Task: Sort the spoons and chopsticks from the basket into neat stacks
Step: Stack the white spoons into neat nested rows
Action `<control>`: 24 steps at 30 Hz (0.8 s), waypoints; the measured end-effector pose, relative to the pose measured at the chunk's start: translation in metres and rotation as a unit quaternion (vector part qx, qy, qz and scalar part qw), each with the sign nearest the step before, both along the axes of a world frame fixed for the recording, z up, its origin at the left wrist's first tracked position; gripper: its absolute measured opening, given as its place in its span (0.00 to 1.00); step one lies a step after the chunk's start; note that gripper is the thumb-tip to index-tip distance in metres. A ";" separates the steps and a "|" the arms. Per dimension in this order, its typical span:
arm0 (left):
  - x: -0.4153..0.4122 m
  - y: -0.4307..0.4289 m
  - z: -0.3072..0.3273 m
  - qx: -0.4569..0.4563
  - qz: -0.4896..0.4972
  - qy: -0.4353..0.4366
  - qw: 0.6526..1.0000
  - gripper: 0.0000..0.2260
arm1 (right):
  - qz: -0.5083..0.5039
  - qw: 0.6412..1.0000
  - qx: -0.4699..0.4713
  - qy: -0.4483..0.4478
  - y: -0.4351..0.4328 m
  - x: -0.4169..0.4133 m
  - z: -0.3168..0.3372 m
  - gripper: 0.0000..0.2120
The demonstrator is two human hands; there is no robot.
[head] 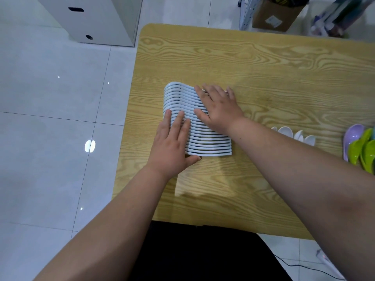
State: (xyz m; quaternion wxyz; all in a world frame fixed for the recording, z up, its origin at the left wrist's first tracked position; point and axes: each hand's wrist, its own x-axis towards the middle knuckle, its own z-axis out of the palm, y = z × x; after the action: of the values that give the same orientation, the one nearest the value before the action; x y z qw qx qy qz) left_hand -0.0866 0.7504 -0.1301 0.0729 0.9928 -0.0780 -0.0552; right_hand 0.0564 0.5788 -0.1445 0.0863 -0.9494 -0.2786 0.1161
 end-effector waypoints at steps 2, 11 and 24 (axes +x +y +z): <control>0.000 0.000 0.001 0.009 -0.002 0.013 1.000 0.50 | -0.001 1.000 -0.003 0.006 -0.003 -0.002 0.002 0.34; -0.005 0.000 0.010 -0.017 -0.018 0.000 1.000 0.44 | -0.004 0.998 -0.045 0.040 -0.024 0.006 0.016 0.35; 0.003 0.001 0.020 -0.056 -0.016 -0.024 0.998 0.32 | 0.005 0.996 -0.067 0.065 -0.032 -0.006 0.031 0.36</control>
State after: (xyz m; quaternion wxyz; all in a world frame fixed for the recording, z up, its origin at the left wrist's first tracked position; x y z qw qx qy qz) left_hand -0.0835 0.7515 -0.1096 0.1257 0.9868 -0.0984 -0.0277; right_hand 0.0504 0.5469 -0.1139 0.0403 -0.9420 -0.2690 0.1964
